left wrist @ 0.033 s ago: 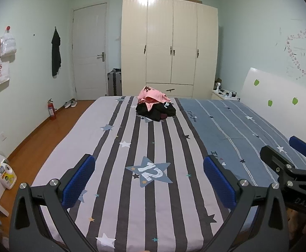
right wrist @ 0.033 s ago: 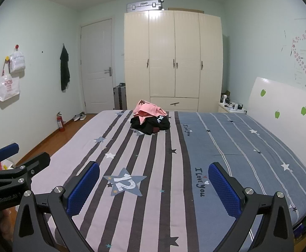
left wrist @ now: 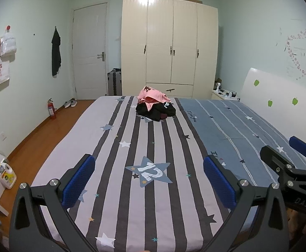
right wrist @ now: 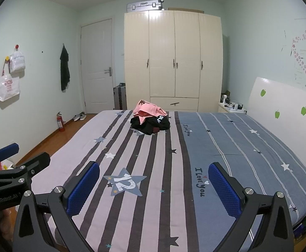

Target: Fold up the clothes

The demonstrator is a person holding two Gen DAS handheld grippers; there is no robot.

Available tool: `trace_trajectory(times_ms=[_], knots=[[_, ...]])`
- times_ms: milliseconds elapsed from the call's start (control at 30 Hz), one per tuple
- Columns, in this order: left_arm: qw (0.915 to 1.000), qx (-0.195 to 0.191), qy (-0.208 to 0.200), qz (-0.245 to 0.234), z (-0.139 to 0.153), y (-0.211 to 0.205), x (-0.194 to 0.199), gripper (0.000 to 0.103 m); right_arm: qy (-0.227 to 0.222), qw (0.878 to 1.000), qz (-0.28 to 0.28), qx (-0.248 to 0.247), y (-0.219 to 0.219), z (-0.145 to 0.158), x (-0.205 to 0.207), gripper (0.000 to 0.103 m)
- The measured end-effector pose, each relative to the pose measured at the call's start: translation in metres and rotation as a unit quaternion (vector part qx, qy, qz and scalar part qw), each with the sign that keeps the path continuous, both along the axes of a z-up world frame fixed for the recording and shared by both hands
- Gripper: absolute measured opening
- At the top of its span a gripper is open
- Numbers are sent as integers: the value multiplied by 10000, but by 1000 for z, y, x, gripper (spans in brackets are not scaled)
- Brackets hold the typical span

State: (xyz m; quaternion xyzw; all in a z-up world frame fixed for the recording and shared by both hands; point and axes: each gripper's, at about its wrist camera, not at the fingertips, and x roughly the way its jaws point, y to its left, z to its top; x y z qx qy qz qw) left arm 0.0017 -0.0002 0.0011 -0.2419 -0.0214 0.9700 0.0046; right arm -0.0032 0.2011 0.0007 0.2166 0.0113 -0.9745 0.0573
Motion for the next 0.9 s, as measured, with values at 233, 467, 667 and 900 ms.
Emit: trace_trajectory(times_ms=[233, 467, 667, 900], knots=[[10000, -20, 29, -28, 7, -1, 10, 102, 44, 10000, -15, -13, 3, 0, 1, 103], [10000, -30, 53, -34, 12, -4, 7, 102, 36, 10000, -16, -20, 2, 7, 0, 103], [10000, -26, 40, -32, 12, -2, 5, 102, 9, 10000, -20, -60, 3, 8, 0, 103], [10000, -14, 54, -20, 10, 0, 7, 102, 7, 10000, -15, -59, 2, 8, -1, 103]])
